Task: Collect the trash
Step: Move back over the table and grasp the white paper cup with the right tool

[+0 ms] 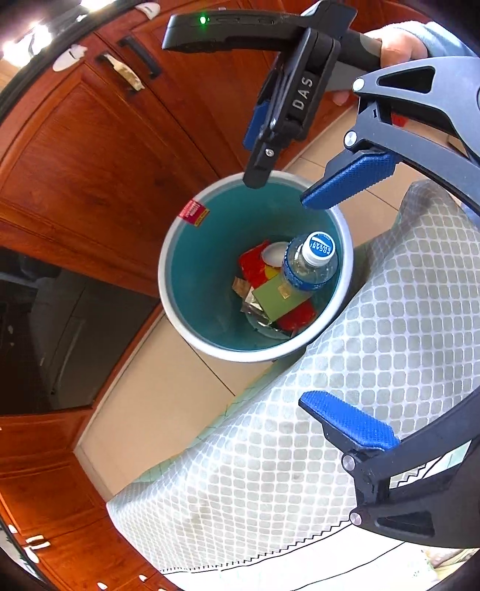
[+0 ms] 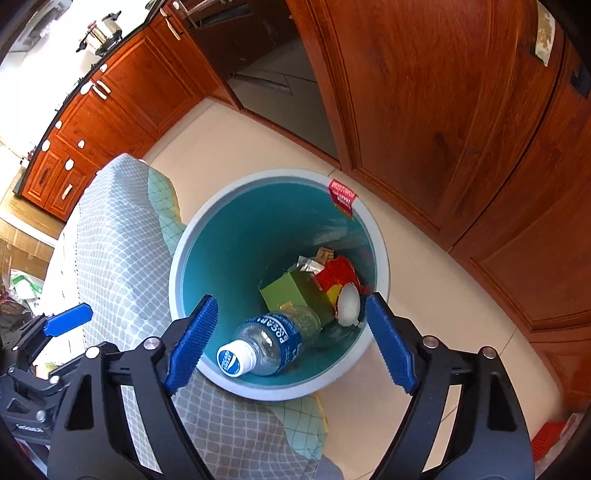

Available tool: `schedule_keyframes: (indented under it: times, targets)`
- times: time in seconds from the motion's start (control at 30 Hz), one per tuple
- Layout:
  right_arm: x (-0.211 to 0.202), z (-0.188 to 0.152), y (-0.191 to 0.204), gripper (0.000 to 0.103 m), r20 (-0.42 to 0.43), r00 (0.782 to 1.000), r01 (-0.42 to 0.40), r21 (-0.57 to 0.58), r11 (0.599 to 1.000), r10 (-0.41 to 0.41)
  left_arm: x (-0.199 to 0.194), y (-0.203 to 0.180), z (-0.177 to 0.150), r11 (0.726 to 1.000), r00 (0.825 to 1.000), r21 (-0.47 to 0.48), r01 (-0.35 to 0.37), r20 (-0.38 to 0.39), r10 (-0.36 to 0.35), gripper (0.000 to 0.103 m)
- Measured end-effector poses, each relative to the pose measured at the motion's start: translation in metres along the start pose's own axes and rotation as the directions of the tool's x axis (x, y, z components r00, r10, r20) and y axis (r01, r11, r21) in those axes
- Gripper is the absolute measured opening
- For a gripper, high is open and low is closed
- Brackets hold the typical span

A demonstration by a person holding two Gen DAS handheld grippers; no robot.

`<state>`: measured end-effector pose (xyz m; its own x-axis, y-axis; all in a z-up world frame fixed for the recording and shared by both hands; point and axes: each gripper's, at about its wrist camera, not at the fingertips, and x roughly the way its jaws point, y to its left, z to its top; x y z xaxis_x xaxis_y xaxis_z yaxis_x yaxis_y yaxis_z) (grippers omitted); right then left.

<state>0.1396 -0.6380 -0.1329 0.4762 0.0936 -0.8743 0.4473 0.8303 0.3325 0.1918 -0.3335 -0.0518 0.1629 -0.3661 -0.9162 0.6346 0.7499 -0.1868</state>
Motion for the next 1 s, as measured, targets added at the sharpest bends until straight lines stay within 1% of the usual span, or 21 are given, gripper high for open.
schedule_keyframes:
  times: [0.03, 0.17, 0.27, 0.43, 0.77, 1.0]
  targets:
    - [0.000, -0.001, 0.001, 0.085, -0.004, 1.000, 0.000, 0.004, 1.000, 0.000, -0.002, 0.001, -0.001, 1.000, 1.000, -0.002, 0.004, -0.001, -0.004, 0.099]
    - [-0.004, -0.005, 0.009, 0.085, -0.018, 1.000, 0.013, -0.005, 1.000, -0.014, -0.012, 0.006, -0.008, 1.000, 1.000, -0.023, 0.009, 0.013, -0.008, 0.099]
    - [-0.009, -0.010, 0.020, 0.085, -0.015, 1.000, 0.007, -0.029, 1.000, -0.008, -0.025, 0.013, -0.018, 0.999, 1.000, -0.047, 0.016, 0.023, -0.015, 0.099]
    - [-0.019, -0.019, 0.042, 0.085, -0.007, 1.000, -0.008, -0.071, 0.997, 0.007, -0.046, 0.026, -0.039, 0.997, 0.999, -0.082, 0.007, 0.046, -0.003, 0.099]
    - [-0.040, -0.050, 0.099, 0.085, -0.007, 0.999, -0.046, -0.161, 0.986, 0.046, -0.093, 0.072, -0.098, 0.986, 0.995, -0.164, -0.021, 0.094, 0.037, 0.099]
    - [-0.053, -0.086, 0.154, 0.085, -0.030, 0.996, -0.084, -0.263, 0.961, 0.079, -0.126, 0.101, -0.144, 0.978, 0.988, -0.198, -0.066, 0.127, 0.092, 0.099]
